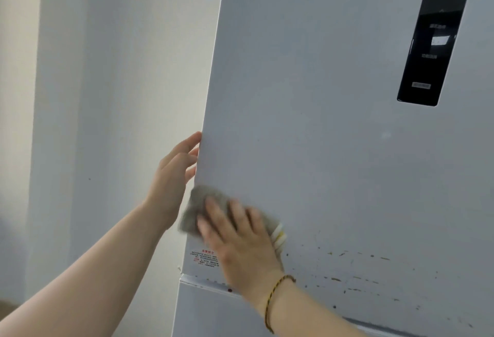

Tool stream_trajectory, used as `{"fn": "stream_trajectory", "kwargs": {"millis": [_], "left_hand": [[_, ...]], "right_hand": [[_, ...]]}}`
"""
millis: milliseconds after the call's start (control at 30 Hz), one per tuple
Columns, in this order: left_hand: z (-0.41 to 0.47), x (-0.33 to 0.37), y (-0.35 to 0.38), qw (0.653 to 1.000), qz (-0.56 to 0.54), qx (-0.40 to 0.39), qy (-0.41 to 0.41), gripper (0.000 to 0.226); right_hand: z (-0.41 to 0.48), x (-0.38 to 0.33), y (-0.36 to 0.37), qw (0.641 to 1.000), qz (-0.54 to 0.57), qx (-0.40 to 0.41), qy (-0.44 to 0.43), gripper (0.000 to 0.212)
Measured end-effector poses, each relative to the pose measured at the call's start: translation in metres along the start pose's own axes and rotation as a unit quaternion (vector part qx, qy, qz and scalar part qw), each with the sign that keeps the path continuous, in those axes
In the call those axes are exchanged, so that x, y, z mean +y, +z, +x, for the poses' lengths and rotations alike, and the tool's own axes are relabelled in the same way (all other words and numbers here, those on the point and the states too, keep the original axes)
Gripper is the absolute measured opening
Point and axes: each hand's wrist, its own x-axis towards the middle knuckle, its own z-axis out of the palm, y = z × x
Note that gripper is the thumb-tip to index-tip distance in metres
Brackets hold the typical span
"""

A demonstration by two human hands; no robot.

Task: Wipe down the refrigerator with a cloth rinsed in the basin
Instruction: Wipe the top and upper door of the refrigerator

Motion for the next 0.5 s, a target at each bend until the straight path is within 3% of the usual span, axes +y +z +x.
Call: {"fn": "stream_trajectory", "kwargs": {"millis": [67,167,233,367,433,500], "left_hand": [[-0.003,-0.001,0.003,1.000,0.016,-0.004,0.000,0.059],[-0.008,-0.003,0.010,0.999,0.034,-0.015,0.013,0.071],[-0.010,-0.004,0.015,0.999,0.045,-0.002,0.025,0.075],[-0.014,-0.018,0.016,0.992,0.115,0.031,0.048,0.075],[-0.019,-0.028,0.019,0.978,0.187,0.049,0.077,0.067],[-0.027,-0.035,0.024,0.951,0.275,0.064,0.128,0.063]], "right_hand": [[-0.028,-0.012,0.002,0.996,0.006,-0.029,-0.087,0.043],[-0.034,0.000,-0.001,0.992,0.000,-0.016,-0.127,0.049],[-0.020,0.023,-0.009,0.996,0.002,0.022,-0.087,0.038],[-0.015,0.056,-0.019,0.995,-0.016,0.065,0.074,0.042],[-0.037,0.043,-0.016,0.997,-0.018,0.046,0.059,0.041],[-0.068,0.023,-0.012,1.000,-0.002,0.008,-0.013,0.035]]}}
